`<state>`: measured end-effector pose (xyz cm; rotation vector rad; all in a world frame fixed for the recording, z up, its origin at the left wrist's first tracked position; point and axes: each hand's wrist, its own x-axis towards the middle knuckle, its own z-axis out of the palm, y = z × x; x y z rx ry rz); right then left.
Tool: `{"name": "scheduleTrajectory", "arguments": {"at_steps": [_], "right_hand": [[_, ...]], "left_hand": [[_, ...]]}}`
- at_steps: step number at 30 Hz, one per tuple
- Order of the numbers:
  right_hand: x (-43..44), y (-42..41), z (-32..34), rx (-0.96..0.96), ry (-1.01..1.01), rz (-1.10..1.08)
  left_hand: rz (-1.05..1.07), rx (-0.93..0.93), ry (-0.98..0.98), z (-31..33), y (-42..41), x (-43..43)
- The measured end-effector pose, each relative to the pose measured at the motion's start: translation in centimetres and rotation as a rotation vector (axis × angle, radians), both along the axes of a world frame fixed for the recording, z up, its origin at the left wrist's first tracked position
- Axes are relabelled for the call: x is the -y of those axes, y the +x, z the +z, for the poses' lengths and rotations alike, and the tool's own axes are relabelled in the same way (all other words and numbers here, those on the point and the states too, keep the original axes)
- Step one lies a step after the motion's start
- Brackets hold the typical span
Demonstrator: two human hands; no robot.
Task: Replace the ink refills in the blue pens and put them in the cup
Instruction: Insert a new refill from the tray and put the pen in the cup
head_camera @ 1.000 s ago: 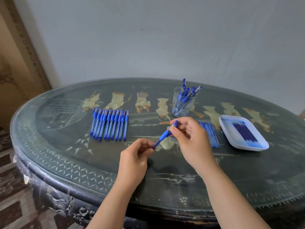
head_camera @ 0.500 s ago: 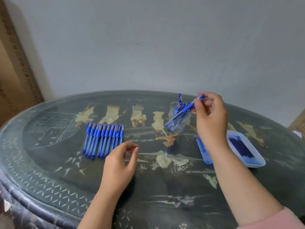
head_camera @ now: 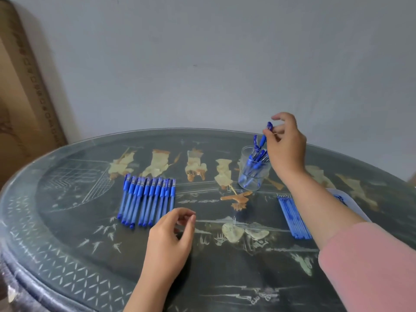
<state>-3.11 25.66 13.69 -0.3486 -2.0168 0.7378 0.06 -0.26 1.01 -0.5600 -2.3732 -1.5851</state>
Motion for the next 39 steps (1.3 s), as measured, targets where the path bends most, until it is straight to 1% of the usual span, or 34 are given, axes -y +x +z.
{"name": "scheduleTrajectory", "arguments": {"at_steps": [6, 12, 14, 16, 17, 20, 21, 23, 24, 26, 29, 31, 35, 39], "right_hand": [[0.0, -0.8, -1.4, 0.195, -0.012, 0.048], [0.1, -1.4, -1.5, 0.407, -0.004, 0.051], [0.1, -1.5, -1.6, 0.439, -0.003, 0.046], [0.1, -1.3, -1.8, 0.385, -0.002, 0.019], [0.3, -1.0, -1.9, 0.320, 0.041, -0.015], [1.8, 0.0, -2.7, 0.027, 0.321, -0.125], [3.0, 0.4, -3.0, -0.045, 0.377, -0.121], [5.8, 1.0, -4.3, -0.088, 0.404, -0.034], [7.3, 1.2, -5.1, -0.064, 0.381, 0.022], [9.8, 1.4, -6.8, 0.061, 0.291, 0.111], [12.5, 1.0, -9.4, 0.352, 0.140, 0.184], [13.7, 0.5, -10.5, 0.497, 0.063, 0.204], [15.7, -0.7, -11.3, 0.643, -0.034, 0.219], [16.9, -1.4, -11.4, 0.672, 0.012, 0.170]], "left_hand": [[-0.002, -0.013, 0.003, -0.1, 0.0, 0.0], [-0.011, -0.002, -0.003, 0.0, -0.1, 0.1], [-0.012, 0.001, -0.007, 0.0, -0.1, 0.1], [-0.011, 0.002, -0.008, 0.0, -0.1, 0.2], [-0.009, 0.003, -0.005, 0.0, -0.1, 0.2], [0.006, 0.009, 0.022, 0.1, 0.0, 0.3], [0.016, 0.016, 0.034, 0.2, 0.1, 0.4], [0.048, 0.038, 0.070, 0.4, 0.2, 0.6], [0.068, 0.047, 0.093, 0.6, 0.2, 0.8], [0.111, 0.049, 0.109, 0.7, 0.0, 1.7], [0.179, 0.051, 0.089, 0.8, -0.6, 3.8], [0.239, 0.057, 0.079, 0.7, -1.2, 5.3], [0.322, 0.066, 0.083, 0.6, -2.3, 7.1], [0.323, 0.063, 0.073, 0.4, -2.8, 7.1]]}}
